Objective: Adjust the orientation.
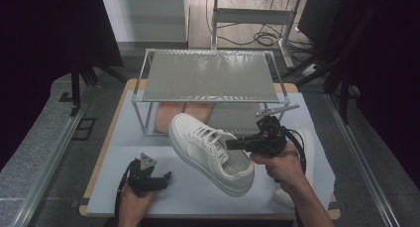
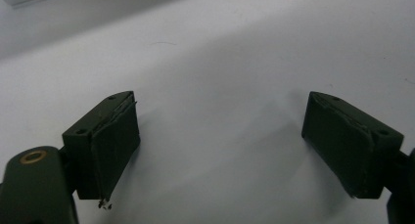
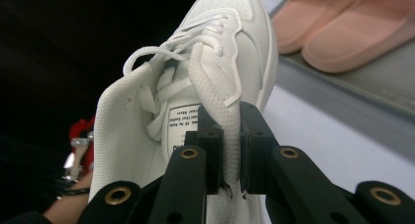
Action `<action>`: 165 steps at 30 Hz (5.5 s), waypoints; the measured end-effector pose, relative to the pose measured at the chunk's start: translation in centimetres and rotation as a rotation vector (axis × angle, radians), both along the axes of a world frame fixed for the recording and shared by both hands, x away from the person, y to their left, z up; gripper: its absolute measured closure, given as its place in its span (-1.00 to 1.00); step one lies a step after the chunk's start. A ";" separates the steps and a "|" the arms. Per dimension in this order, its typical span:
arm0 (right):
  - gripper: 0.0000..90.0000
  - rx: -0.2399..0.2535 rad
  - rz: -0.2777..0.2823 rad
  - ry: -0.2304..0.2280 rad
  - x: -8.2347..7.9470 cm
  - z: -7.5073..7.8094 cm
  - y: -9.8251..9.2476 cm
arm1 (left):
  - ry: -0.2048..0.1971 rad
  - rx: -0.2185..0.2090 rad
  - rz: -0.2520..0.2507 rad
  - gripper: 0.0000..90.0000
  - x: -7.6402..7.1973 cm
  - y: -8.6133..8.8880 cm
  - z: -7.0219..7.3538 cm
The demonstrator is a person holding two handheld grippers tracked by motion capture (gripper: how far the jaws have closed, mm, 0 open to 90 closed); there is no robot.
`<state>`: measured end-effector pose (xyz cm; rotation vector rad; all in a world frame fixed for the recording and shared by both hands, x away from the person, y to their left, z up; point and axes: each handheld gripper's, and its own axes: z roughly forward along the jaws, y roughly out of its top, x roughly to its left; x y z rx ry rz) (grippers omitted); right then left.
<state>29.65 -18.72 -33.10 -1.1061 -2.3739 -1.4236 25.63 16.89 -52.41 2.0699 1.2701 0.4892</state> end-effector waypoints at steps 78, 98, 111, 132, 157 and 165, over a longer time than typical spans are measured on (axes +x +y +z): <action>0.29 0.200 -0.441 -0.071 11.8 2.7 3.9 | 0.003 -0.001 -0.002 -0.69 0.0 0.0 0.0; 0.15 0.177 -0.375 -0.253 7.7 4.2 -0.1 | -0.002 -0.005 0.002 -0.68 0.0 -0.1 0.0; 0.50 0.095 -0.248 -0.293 3.4 2.2 -0.3 | -0.001 -0.006 0.003 -0.68 0.0 -0.1 0.0; 0.97 0.005 -0.167 -0.349 1.8 -0.4 2.7 | -0.003 -0.001 -0.001 -0.68 -0.1 0.0 0.0; 0.99 -0.017 -0.155 -0.335 5.4 -0.9 7.9 | -0.003 0.000 -0.001 -0.68 -0.1 -0.1 0.0; 0.99 -0.024 -0.181 -0.330 6.9 -1.1 8.1 | -0.005 -0.002 0.000 -0.67 -0.1 -0.1 0.0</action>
